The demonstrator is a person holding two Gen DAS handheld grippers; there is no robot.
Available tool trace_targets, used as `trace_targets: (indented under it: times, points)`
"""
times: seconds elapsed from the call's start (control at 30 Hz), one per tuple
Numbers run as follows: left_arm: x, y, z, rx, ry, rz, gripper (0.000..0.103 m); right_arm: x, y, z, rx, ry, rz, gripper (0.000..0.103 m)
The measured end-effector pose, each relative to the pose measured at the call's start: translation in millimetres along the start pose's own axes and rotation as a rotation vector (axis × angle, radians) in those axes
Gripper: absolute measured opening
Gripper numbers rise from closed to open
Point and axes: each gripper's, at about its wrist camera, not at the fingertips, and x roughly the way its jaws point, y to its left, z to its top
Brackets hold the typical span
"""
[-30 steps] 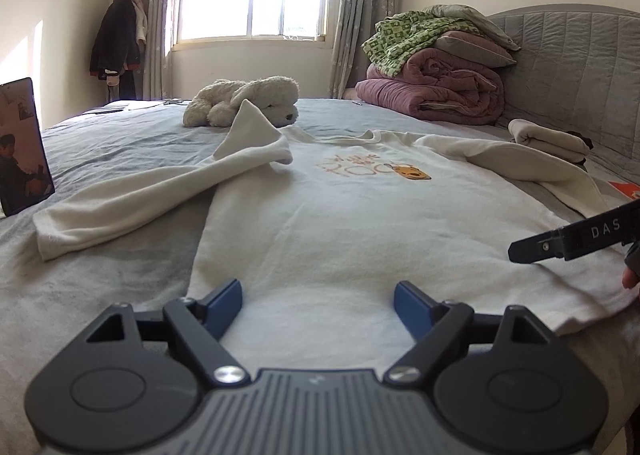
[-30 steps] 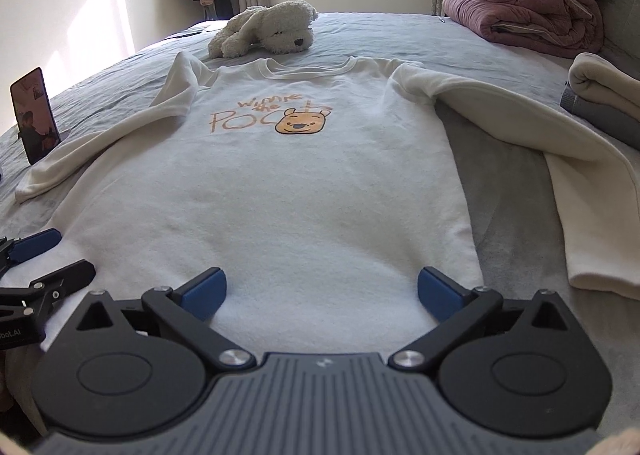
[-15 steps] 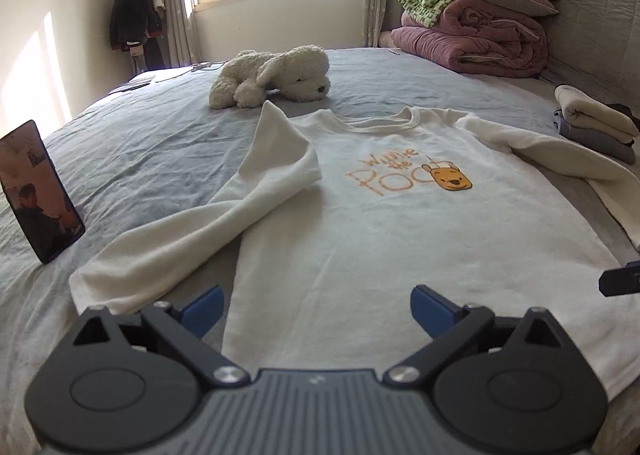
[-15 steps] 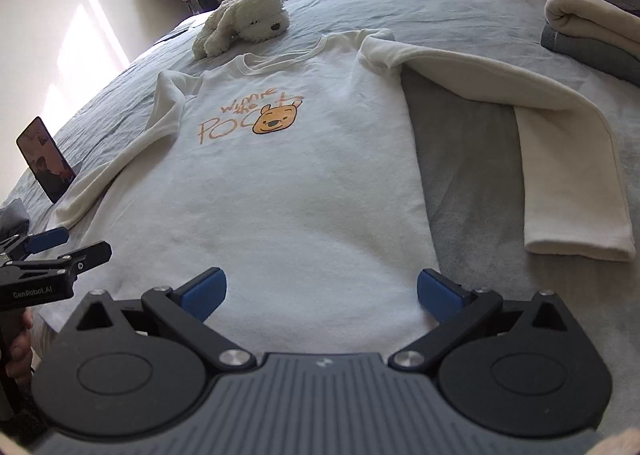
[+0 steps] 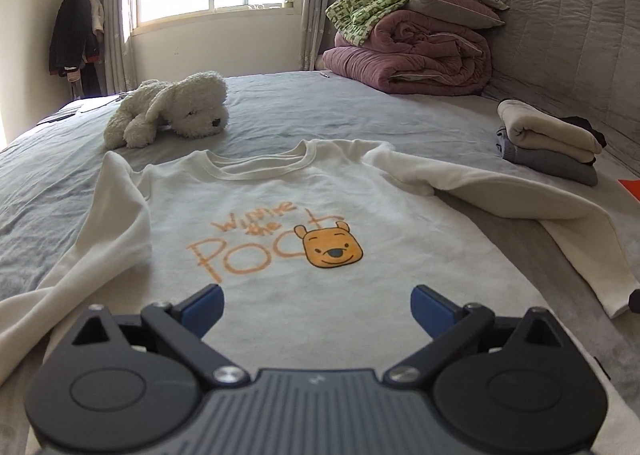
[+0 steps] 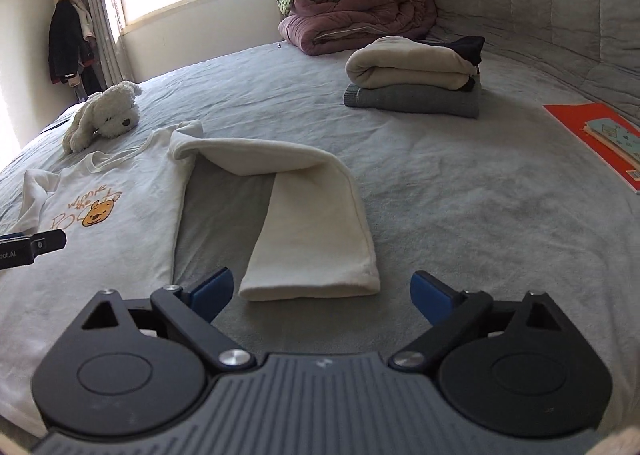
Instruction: Fold clothes
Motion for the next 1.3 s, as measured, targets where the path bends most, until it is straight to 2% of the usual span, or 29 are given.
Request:
trace_targets:
  times: [0.07,0.17,0.23,0.27,0.3,0.33,0.47,0.6,0.7,0.77,0.8,0.93,1.03,1.13,1.23,1.3]
  points:
    - [8.6,-1.6,5.1,0.007,0.016,-0.009,0.100,12.5,1.9,4.3,-0.017,0.021,-0.034,0.087]
    - [20.7,8.0,13.8,-0.079,0.014,-0.024,0.100,28.5,8.3,12.7,-0.048,0.042,-0.076,0.074]
    - [30.1,16.8,16.6,-0.148,0.031,-0.036,0.100,38.0,13.6,18.5,-0.079,0.050,-0.104,0.048]
    - [35.6,21.6,15.8,-0.179,0.046,-0.043,0.100,41.4,17.4,22.1,-0.119,0.050,-0.124,0.041]
    - [40.0,25.2,15.0,-0.201,0.057,-0.047,0.100,44.8,21.2,25.7,-0.160,0.049,-0.143,0.019]
    - [40.8,25.2,14.3,-0.197,0.056,-0.044,0.100,47.9,24.8,29.4,-0.201,0.048,-0.164,0.009]
    - [43.0,23.2,12.3,-0.177,0.051,-0.032,0.100,54.1,31.4,43.6,-0.427,-0.014,-0.322,0.006]
    - [44.6,22.5,13.6,-0.182,0.056,-0.024,0.100,65.8,20.7,55.9,-0.666,-0.112,-0.494,0.005]
    - [45.7,25.9,14.8,-0.200,0.059,-0.029,0.100,75.5,6.0,62.7,-0.736,-0.146,-0.585,0.005]
    - [45.7,27.0,14.9,-0.204,0.062,-0.033,0.100,80.8,-2.0,58.9,-0.746,-0.129,-0.601,0.005]
    - [46.0,26.8,14.8,-0.200,0.063,-0.032,0.100,82.9,-5.5,56.5,-0.749,-0.118,-0.604,0.005]
    - [46.9,23.3,14.7,-0.175,0.068,-0.020,0.100,78.3,-7.1,33.9,-0.718,-0.042,-0.518,0.005]
    - [47.3,21.8,14.3,-0.159,0.070,-0.015,0.100,72.6,-2.7,15.0,-0.744,0.020,-0.442,0.006]
    - [47.5,20.7,13.7,-0.146,0.071,-0.011,0.100,66.9,-4.1,3.1,-0.772,0.060,-0.410,0.005]
    - [47.6,20.0,13.5,-0.140,0.072,-0.008,0.101,54.2,-12.8,4.1,-0.754,0.105,-0.388,0.013]
    - [47.5,19.1,13.1,-0.134,0.073,-0.007,0.101,50.0,-16.3,13.6,-0.667,0.139,-0.358,0.022]
